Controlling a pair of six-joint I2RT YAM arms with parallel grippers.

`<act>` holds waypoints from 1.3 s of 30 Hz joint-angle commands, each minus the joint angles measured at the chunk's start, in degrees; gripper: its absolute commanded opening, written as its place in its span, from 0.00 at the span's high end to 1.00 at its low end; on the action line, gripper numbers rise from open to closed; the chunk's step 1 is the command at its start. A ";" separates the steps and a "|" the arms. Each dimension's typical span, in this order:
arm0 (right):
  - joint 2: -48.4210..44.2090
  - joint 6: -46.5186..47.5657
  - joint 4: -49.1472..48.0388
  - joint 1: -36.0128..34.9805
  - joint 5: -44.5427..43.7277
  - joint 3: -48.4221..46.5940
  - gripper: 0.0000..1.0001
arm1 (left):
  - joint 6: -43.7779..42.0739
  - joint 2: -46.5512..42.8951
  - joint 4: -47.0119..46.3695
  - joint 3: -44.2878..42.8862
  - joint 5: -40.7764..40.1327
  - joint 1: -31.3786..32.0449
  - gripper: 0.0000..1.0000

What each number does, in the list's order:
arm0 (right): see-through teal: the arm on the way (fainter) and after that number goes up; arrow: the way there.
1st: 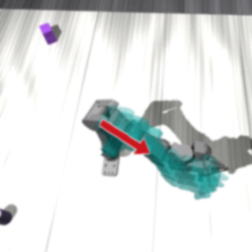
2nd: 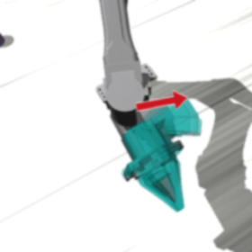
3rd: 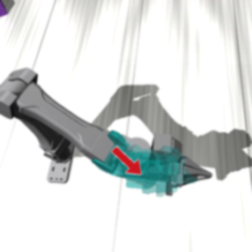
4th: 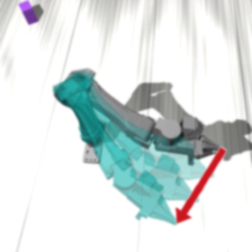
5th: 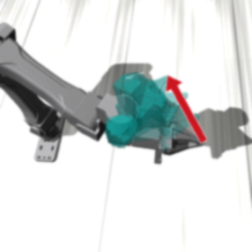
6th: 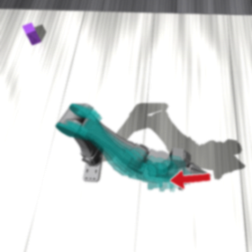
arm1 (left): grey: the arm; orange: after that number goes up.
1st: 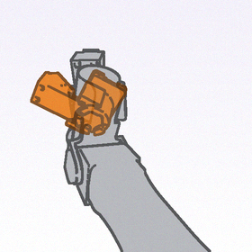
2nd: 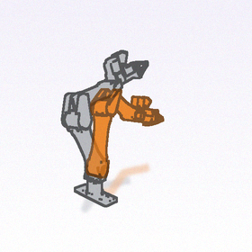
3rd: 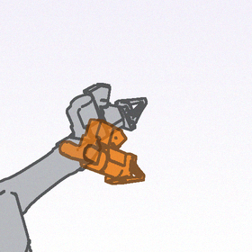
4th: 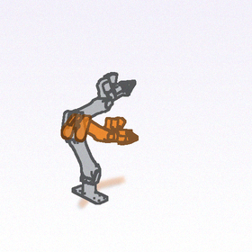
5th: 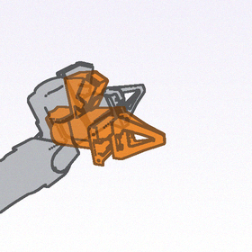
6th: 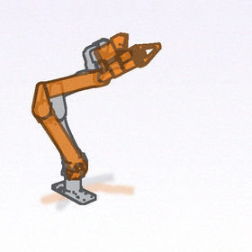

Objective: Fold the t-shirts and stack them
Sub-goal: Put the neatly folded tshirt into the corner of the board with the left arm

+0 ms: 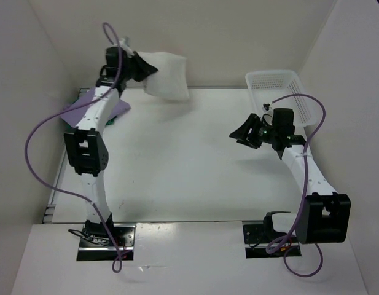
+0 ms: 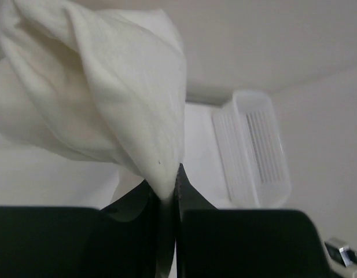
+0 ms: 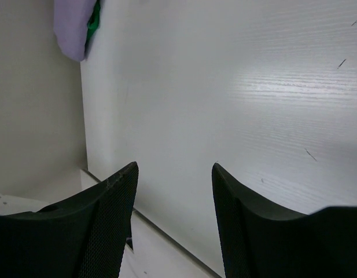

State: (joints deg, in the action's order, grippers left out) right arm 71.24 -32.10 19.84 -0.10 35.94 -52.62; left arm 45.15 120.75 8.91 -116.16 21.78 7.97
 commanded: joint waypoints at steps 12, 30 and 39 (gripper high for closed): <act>2.06 2.30 0.91 -0.60 6.76 -0.38 0.40 | 7.95 -36.15 -6.91 52.91 -6.56 -38.20 0.00; -1.63 -1.48 -2.07 -11.32 -1.67 6.83 0.00 | -2.08 -59.14 10.96 71.33 -0.34 -11.34 0.00; -2.16 -2.09 0.81 -13.35 -4.65 5.25 0.00 | 1.61 -58.35 8.07 68.96 6.42 -4.19 0.00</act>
State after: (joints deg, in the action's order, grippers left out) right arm 70.78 -33.69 20.36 -12.99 32.69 -46.37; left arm 45.43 62.83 19.35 -44.80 24.25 3.44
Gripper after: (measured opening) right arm 0.999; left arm 1.001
